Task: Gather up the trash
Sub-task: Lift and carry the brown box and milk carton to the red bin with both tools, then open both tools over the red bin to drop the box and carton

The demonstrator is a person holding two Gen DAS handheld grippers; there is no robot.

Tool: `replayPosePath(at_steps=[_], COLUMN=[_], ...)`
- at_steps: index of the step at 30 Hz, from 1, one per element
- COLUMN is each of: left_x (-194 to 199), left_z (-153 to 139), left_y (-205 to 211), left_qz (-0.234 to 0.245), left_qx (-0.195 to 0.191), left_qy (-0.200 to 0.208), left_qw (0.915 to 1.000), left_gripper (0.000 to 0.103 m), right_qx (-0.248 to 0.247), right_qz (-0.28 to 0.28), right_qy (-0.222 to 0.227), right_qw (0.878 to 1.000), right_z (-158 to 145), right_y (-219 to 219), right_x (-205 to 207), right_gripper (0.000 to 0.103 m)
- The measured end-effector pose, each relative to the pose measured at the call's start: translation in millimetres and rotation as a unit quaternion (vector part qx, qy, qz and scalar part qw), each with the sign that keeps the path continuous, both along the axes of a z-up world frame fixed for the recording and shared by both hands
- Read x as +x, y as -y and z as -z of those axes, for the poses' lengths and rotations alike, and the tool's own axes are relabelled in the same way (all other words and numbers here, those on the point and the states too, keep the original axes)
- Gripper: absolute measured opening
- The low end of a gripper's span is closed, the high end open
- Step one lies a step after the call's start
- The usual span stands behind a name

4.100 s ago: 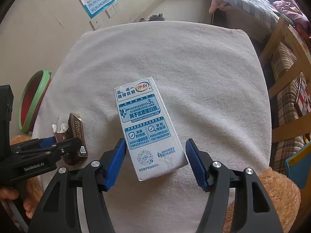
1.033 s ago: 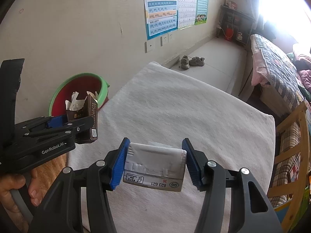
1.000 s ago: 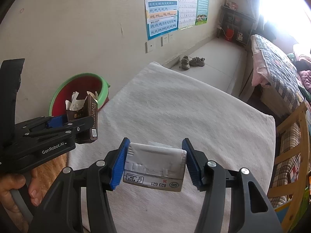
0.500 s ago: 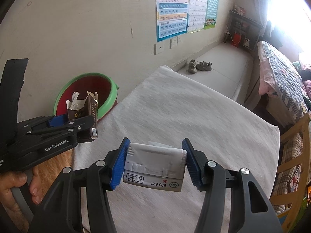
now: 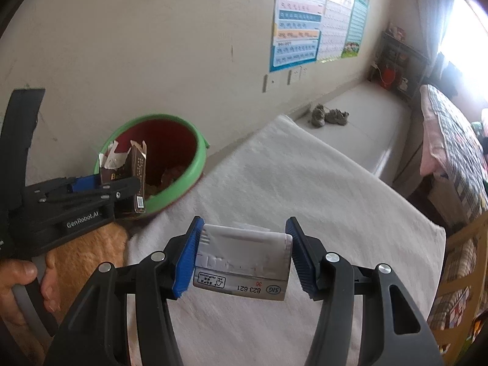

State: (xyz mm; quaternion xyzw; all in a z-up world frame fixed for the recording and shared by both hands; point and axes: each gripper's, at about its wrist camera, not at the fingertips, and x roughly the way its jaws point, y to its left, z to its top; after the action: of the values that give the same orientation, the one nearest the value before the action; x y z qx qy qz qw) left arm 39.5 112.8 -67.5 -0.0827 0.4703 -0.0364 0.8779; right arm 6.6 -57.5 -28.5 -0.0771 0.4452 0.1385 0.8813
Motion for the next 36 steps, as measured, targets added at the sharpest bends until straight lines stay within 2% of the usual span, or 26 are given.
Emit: replayPosePath(at_steps=[7, 15, 22, 24, 25, 26, 27, 30, 33, 36], left_x=[4.9, 16.3, 30.9, 33.0, 32.4, 30.8, 28.1, 23.7, 16.6, 15.7], left_z=[-0.4, 2.1, 6.0, 7.2, 7.9, 8.0, 8.0, 9.1, 4.1, -4.9], left_y=[-29.6, -63.5, -86.8, -93.7, -97.1, -101.0, -104.3, -110.0, -102.1, -79.3], left_qz=[-0.028, -0.058, -0.087, -0.097, -0.102, -0.109, -0.115, -0.124, -0.117, -0.093], left_qx=[0.002, 0.005, 0.014, 0.016, 0.018, 0.018, 0.017, 0.014, 0.003, 0.005], left_qy=[0.000, -0.005, -0.013, -0.014, -0.014, -0.009, -0.004, -0.003, 0.012, 0.031], left_qw=[0.9996, 0.9983, 0.9960, 0.9950, 0.9945, 0.9938, 0.9932, 0.9922, 0.9930, 0.9951], left_gripper=[0.047, 0.047, 0.048, 0.055, 0.068, 0.073, 0.073, 0.081, 0.084, 0.089], right_qx=[-0.006, -0.006, 0.001, 0.000, -0.004, -0.006, -0.006, 0.005, 0.022, 0.046], right_qz=[-0.032, -0.062, -0.112, -0.127, -0.134, -0.137, -0.138, -0.133, -0.105, -0.055], right_qy=[0.016, 0.017, 0.012, 0.010, 0.010, 0.012, 0.017, 0.027, 0.035, 0.043], right_qw=[0.999, 0.998, 0.994, 0.992, 0.991, 0.990, 0.990, 0.991, 0.994, 0.996], right_z=[-9.8, -8.3, -1.7, 1.4, 3.5, 4.2, 4.2, 0.9, -7.3, -20.1], right_y=[-31.6, -66.1, -112.8, -126.9, -134.2, -137.7, -140.5, -136.5, -114.9, -76.5], right_x=[13.0, 33.7, 59.3, 66.6, 70.0, 71.4, 71.9, 70.8, 68.9, 64.4], right_gripper=[0.054, 0.054, 0.054, 0.054, 0.058, 0.062, 0.069, 0.074, 0.076, 0.082])
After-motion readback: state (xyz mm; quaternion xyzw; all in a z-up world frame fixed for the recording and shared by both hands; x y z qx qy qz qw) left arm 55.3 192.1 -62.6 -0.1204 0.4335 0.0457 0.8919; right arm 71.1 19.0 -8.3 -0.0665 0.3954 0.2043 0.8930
